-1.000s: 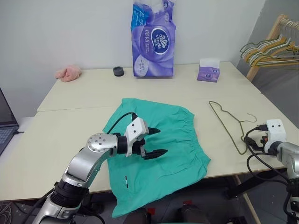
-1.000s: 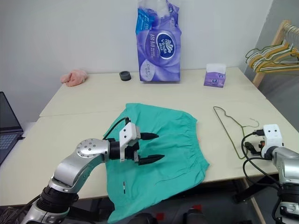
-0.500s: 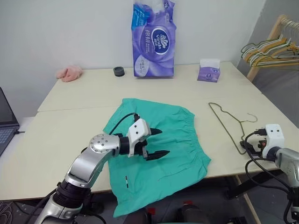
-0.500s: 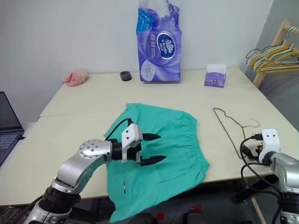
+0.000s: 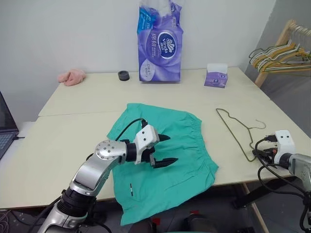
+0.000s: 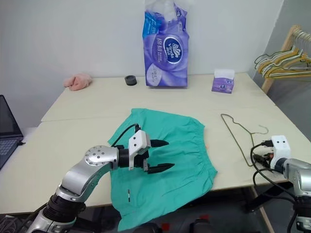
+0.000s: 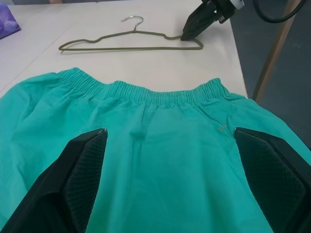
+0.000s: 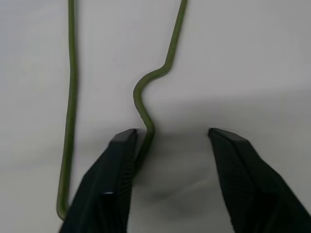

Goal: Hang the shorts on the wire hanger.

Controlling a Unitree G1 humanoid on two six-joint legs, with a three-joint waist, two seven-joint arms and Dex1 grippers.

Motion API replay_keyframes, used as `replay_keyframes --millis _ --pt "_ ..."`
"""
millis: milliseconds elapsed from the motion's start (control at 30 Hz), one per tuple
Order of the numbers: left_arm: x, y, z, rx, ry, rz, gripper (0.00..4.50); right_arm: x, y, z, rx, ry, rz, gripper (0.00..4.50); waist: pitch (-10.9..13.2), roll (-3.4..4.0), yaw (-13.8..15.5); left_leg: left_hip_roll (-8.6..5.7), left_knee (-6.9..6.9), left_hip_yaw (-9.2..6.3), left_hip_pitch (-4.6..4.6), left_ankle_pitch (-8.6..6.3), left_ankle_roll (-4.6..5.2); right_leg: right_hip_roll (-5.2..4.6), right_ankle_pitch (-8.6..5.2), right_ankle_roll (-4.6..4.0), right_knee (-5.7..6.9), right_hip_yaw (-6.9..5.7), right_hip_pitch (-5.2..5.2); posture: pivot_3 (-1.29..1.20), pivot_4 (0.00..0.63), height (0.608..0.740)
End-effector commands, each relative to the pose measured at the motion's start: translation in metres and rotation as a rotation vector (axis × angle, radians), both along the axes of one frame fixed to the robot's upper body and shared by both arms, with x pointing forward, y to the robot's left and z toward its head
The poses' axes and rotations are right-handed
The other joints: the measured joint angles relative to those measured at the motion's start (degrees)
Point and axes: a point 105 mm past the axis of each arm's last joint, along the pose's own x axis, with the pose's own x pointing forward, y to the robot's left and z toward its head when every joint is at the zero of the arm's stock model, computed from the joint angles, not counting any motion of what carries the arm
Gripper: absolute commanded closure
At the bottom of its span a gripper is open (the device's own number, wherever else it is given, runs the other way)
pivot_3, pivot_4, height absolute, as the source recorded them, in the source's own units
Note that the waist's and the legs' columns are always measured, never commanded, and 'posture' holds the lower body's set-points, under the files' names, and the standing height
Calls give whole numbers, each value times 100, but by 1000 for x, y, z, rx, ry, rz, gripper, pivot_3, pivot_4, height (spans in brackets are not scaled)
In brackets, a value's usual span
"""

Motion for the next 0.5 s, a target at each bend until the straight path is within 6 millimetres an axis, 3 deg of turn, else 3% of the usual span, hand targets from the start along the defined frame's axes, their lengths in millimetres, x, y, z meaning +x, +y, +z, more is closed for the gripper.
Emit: replay_keyframes --millis 33,133,167,333,500 --pt "0 -3 8 -13 -48 -7 102 -6 0 -25 -27 94 3 3333 -15 -20 -3 2 -1 0 11 -1 0 0 -1 -1 -3 0 12 -44 29 740" --pt "1 -4 8 -19 -50 -2 102 -1 1 -26 -58 78 6 4360 -40 -44 -3 4 -4 -10 65 -14 5 -3 -32 27 -16 -11 78 -37 26 740" --pt "1 -4 8 -20 -50 -1 102 1 2 -26 -66 71 7 4472 -48 -55 -1 4 -2 -10 69 -17 6 -6 -35 28 -16 -11 83 -36 25 740" --pt "2 -3 8 -24 -50 12 102 10 2 -18 -139 5 31 4472 -58 -67 -2 2 0 -11 69 -19 4 -11 -36 31 -16 -9 83 -37 23 740" --pt "20 7 11 -26 -56 110 51 23 6 8 -242 -108 110 4496 -49 -48 -3 2 0 -10 66 -19 3 -13 -36 31 -15 -7 79 -40 21 740"
